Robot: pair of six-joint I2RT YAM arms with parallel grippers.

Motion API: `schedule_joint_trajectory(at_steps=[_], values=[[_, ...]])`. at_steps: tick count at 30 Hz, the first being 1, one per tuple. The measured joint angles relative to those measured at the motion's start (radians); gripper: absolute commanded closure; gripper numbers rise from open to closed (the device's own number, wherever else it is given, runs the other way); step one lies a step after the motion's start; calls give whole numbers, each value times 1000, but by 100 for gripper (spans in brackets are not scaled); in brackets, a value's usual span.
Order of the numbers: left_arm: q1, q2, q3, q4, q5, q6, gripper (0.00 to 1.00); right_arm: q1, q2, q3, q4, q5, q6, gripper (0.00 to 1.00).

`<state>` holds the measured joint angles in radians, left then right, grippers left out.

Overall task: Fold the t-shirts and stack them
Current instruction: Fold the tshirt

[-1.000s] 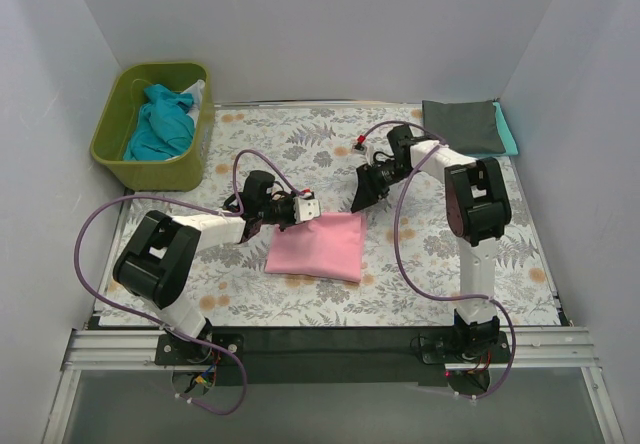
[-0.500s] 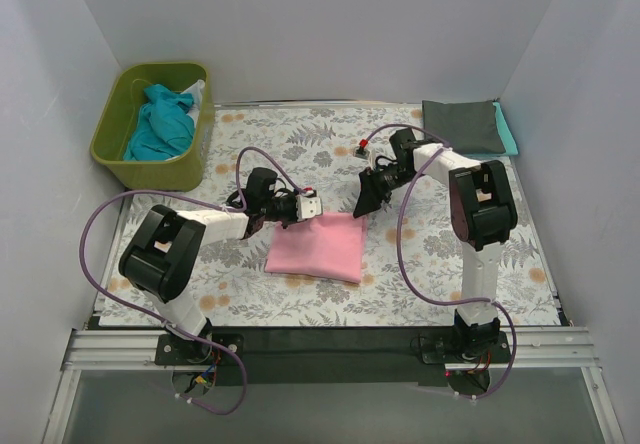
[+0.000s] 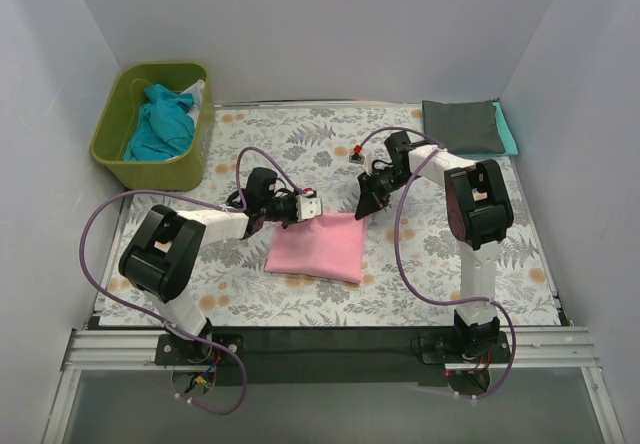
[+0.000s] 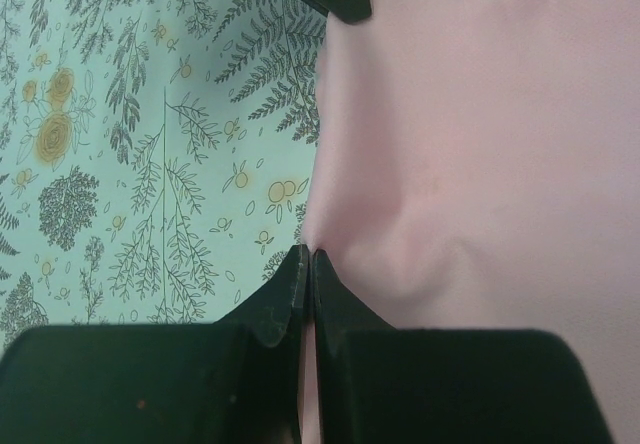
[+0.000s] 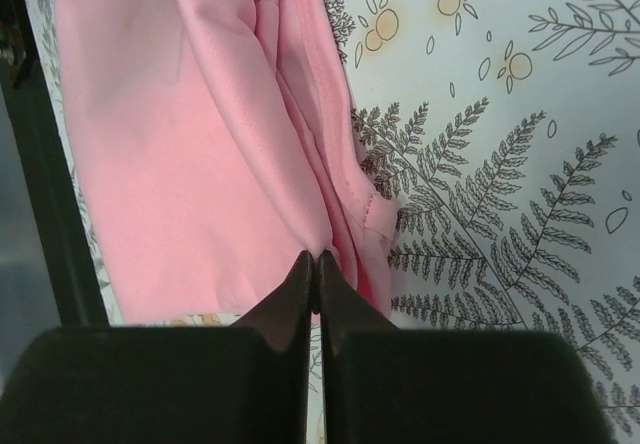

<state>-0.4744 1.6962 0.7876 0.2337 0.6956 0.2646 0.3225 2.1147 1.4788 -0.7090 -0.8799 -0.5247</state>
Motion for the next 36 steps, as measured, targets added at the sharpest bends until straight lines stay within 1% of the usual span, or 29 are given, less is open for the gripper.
schedule_joint_trajectory(at_steps=[5, 14, 18, 22, 23, 24, 26, 27, 30, 31, 34, 36], values=[[2, -6, 0, -1, 0, -3, 100, 0, -15, -8, -14, 3, -3, 99], [6, -31, 5, -3, 11, -10, 100, -2, -167, -72, -52, 4, -13, 99], [6, -16, 32, 0, 22, -11, 99, -16, -154, -88, -55, 19, -25, 99], [6, 37, 56, 14, 24, -18, 97, -26, -95, -86, -50, 38, -29, 99], [6, 55, 61, 16, 24, -19, 95, -27, -74, -81, -51, 42, -28, 99], [5, 74, 63, 17, 21, -19, 88, -27, -53, -73, -49, 45, -27, 99], [5, 104, 63, 27, 12, -23, 81, -27, -16, -58, -43, 56, -21, 99], [5, 116, 64, 29, 2, -31, 75, -27, -3, -52, -43, 66, -16, 99], [11, 130, 78, 20, -24, -63, 67, -29, 12, -32, -48, 77, 6, 99], [16, 129, 86, 20, -30, -79, 63, -29, 13, -23, -48, 88, 12, 99], [47, 120, 124, 10, -37, -151, 60, -29, 23, 14, -46, 124, 24, 99], [84, 99, 150, -14, -35, -217, 60, -31, 35, 49, -43, 146, 29, 99]])
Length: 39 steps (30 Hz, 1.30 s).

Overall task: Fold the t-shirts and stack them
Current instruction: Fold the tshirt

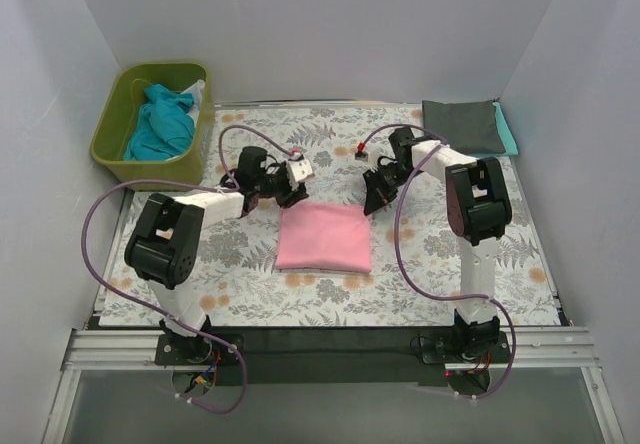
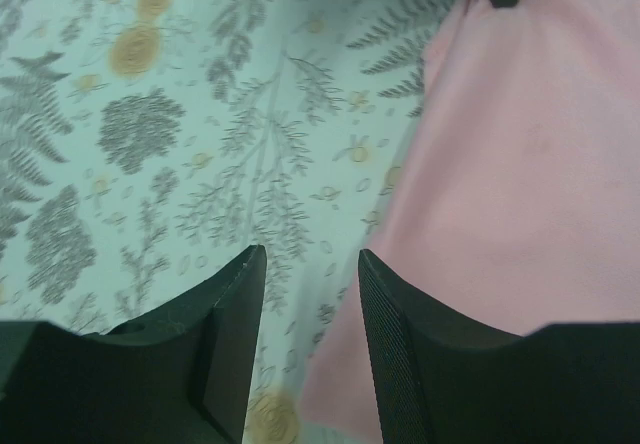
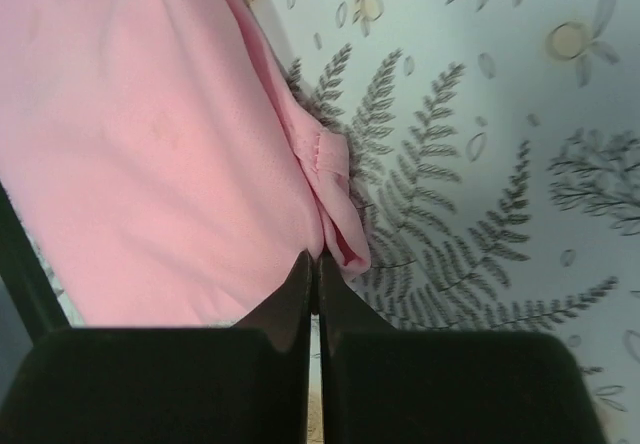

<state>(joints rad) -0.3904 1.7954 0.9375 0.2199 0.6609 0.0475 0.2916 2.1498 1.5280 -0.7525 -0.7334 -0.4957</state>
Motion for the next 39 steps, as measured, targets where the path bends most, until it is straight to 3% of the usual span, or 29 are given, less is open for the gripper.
schedule_joint_trajectory(at_steps=[6, 7, 8, 13, 19, 26, 31, 36, 39], values=[[123, -70, 101, -91, 42, -252, 62, -4, 37, 85, 19, 44, 30, 96], [144, -84, 108, -104, 62, -311, 63, -4, 38, 92, 21, 52, 37, 90], [164, -98, 111, -115, 81, -368, 65, -4, 38, 98, 21, 60, 45, 76], [210, -141, 97, -136, 180, -653, 68, -6, 26, 139, 29, 83, 89, 60], [197, -164, 3, -109, 249, -963, 71, -9, -121, 96, 48, 58, 130, 62], [177, -27, 22, -37, 228, -1168, 77, 23, -299, -140, 132, -155, 227, 66], [181, 149, 62, -50, 168, -1201, 79, 100, -233, -285, 188, -228, 264, 71], [209, 255, 132, -87, 190, -1225, 79, 103, -87, -295, 228, -240, 275, 71], [239, 264, 171, -102, 185, -1210, 78, 95, -88, -282, 229, -242, 283, 69]])
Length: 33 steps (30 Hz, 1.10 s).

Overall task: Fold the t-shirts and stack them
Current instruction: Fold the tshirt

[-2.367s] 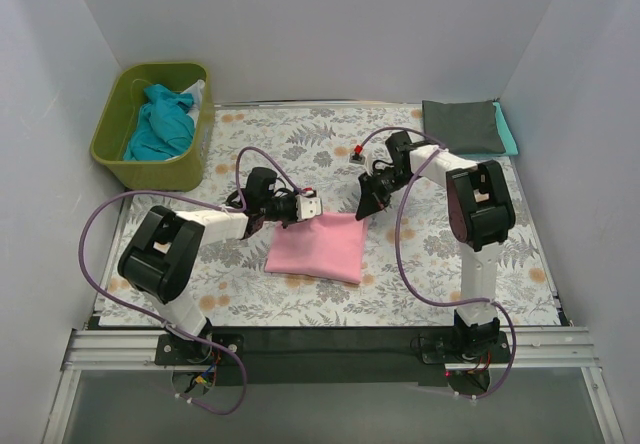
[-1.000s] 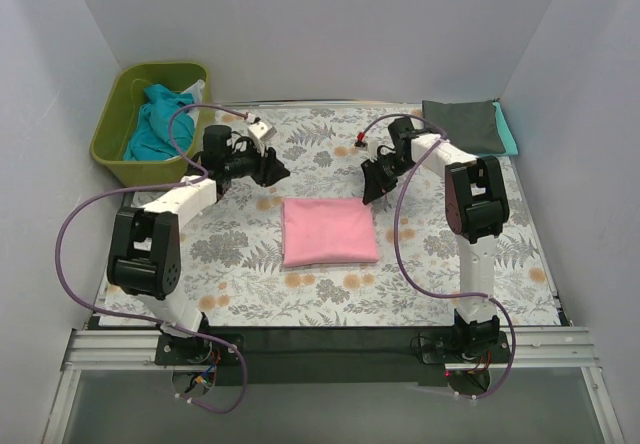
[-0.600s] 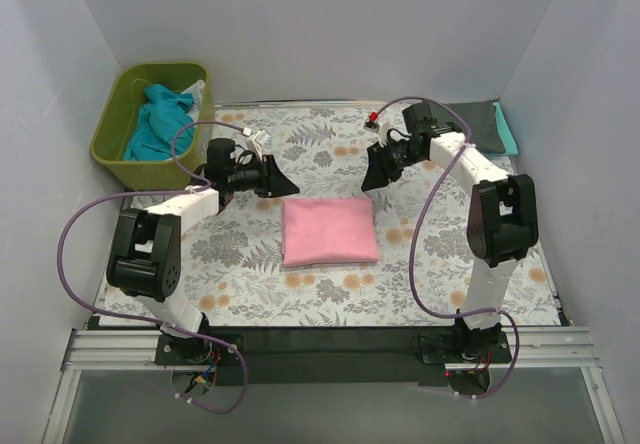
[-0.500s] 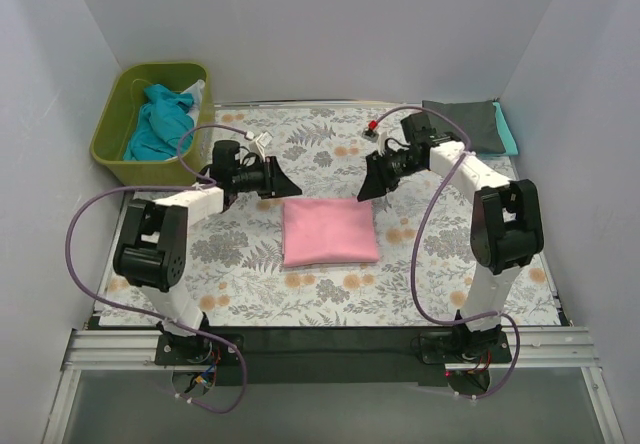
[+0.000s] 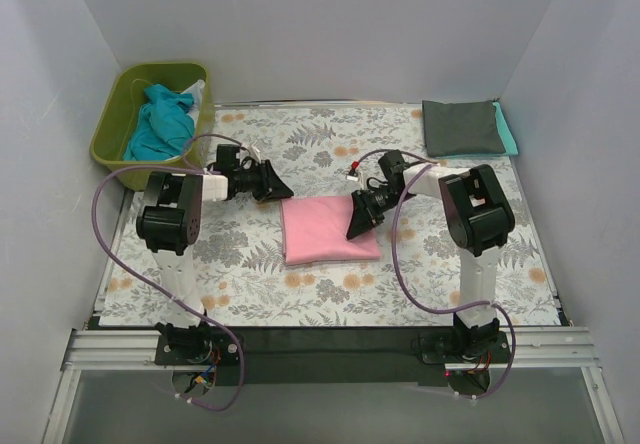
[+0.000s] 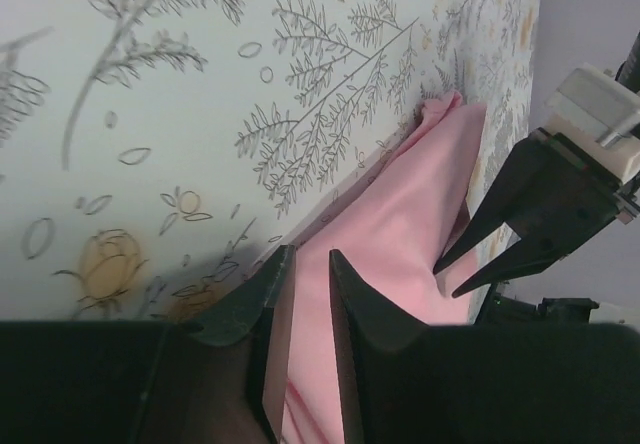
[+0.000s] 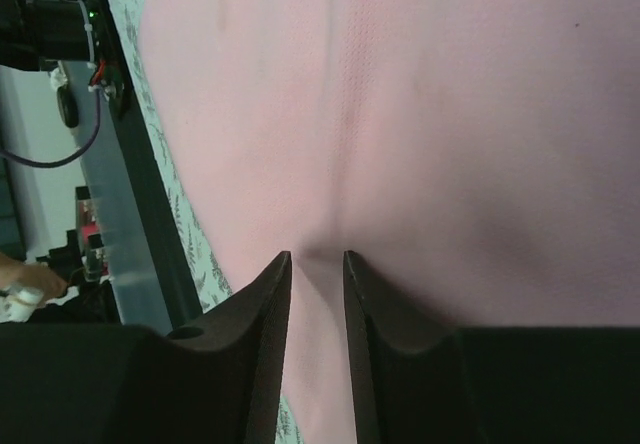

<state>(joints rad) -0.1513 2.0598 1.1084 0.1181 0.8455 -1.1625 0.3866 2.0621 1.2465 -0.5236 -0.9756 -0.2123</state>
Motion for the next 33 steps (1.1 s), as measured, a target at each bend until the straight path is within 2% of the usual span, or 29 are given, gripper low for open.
schedule_joint_trajectory(at_steps=[5, 9, 13, 16, 20, 23, 27, 33], values=[[53, -46, 15, -27, 42, 37, 73, 0, -75, 24, 11, 3, 8, 66], [42, -216, -66, -21, 109, 1, 73, 6, -223, -3, 51, -47, 56, 68], [-61, -467, -235, 23, 129, -76, 73, 20, -328, -95, 144, -101, 146, 68], [-178, -570, -361, 84, 128, -156, 73, 38, -321, -175, 209, -105, 223, 68], [-275, -531, -451, 128, 79, -238, 75, 78, -257, -213, 263, -88, 309, 67], [-305, -457, -486, 130, 13, -278, 75, 118, -211, -217, 312, -58, 347, 65], [-296, -332, -506, 107, -95, -301, 74, 151, -148, -246, 360, -1, 375, 64], [-225, -298, -504, 105, -45, -306, 76, 139, -98, -264, 400, -20, 403, 65]])
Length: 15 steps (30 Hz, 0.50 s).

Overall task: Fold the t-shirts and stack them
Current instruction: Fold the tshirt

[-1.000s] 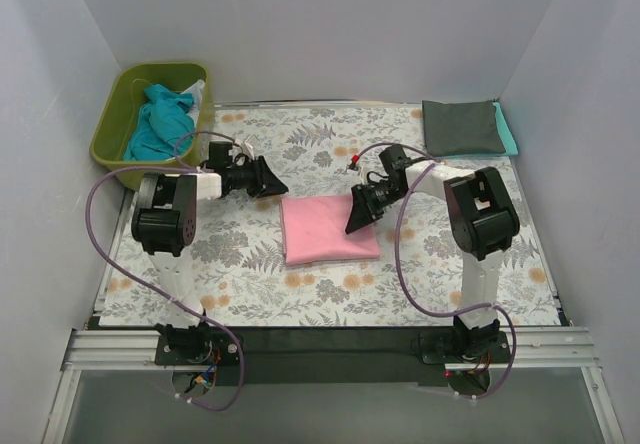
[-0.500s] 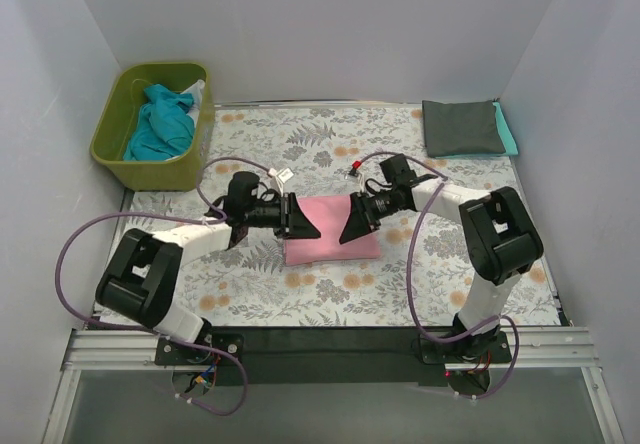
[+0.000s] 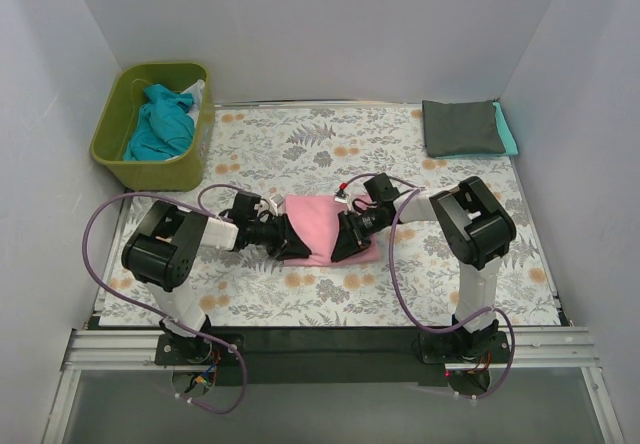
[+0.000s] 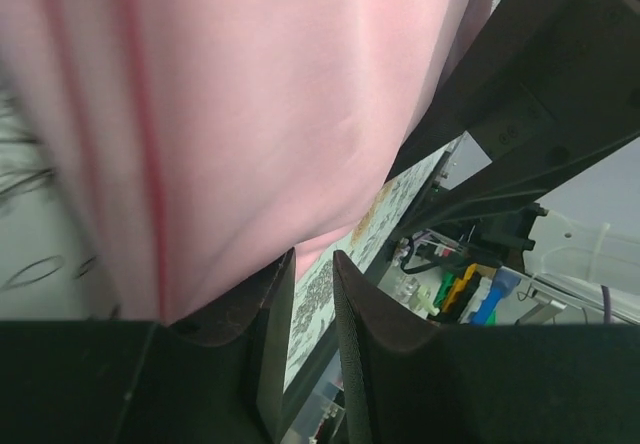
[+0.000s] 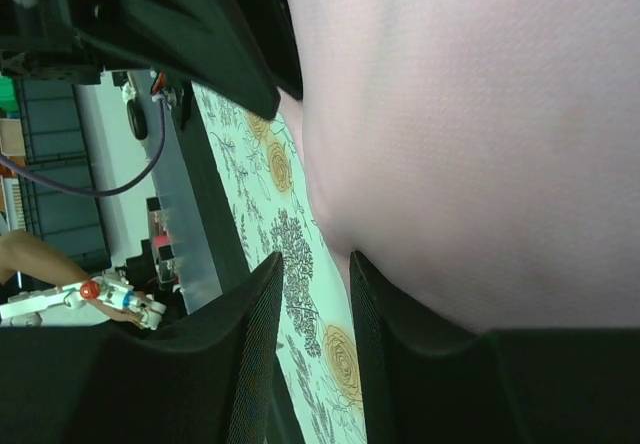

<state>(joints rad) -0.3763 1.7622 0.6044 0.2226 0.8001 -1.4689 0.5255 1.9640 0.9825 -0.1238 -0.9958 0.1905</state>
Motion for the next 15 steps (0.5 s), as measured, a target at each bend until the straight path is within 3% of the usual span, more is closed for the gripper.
schedule_joint_trajectory(at_steps=[5, 11, 15], values=[[80, -14, -7, -54, 56, 64, 77, -8, -36, -29, -3, -14, -63, 69], [148, -220, -55, -106, 88, 121, 76, -72, -132, -21, -218, -35, -253, 67], [151, -256, 30, -66, 137, 112, 76, -140, -173, 76, -302, -51, -301, 67]])
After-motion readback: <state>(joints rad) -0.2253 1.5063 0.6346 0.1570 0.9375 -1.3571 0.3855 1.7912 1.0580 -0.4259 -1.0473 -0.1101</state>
